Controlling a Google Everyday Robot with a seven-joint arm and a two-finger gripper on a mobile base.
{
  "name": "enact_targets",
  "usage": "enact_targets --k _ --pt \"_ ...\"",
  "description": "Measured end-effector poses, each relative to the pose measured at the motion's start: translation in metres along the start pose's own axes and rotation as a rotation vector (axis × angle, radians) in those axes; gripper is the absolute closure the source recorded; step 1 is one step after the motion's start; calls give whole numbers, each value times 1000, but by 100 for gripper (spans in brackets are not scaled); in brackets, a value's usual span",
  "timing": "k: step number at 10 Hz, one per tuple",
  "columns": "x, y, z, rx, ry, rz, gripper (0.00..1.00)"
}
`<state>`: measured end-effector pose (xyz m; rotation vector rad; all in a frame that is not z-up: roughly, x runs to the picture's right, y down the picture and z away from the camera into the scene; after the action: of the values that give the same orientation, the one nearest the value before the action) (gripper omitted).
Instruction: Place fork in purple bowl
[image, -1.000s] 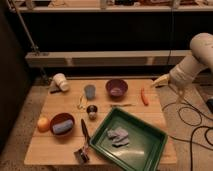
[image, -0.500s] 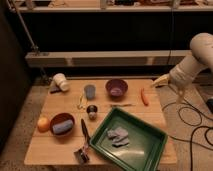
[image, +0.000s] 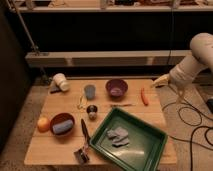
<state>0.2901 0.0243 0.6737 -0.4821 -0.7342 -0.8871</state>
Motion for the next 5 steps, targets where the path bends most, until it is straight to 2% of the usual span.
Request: enact_targets --k 3,5 --pt "4 -19 -3 -19 66 36 20" --pt "12 -52 5 -24 133 85 20"
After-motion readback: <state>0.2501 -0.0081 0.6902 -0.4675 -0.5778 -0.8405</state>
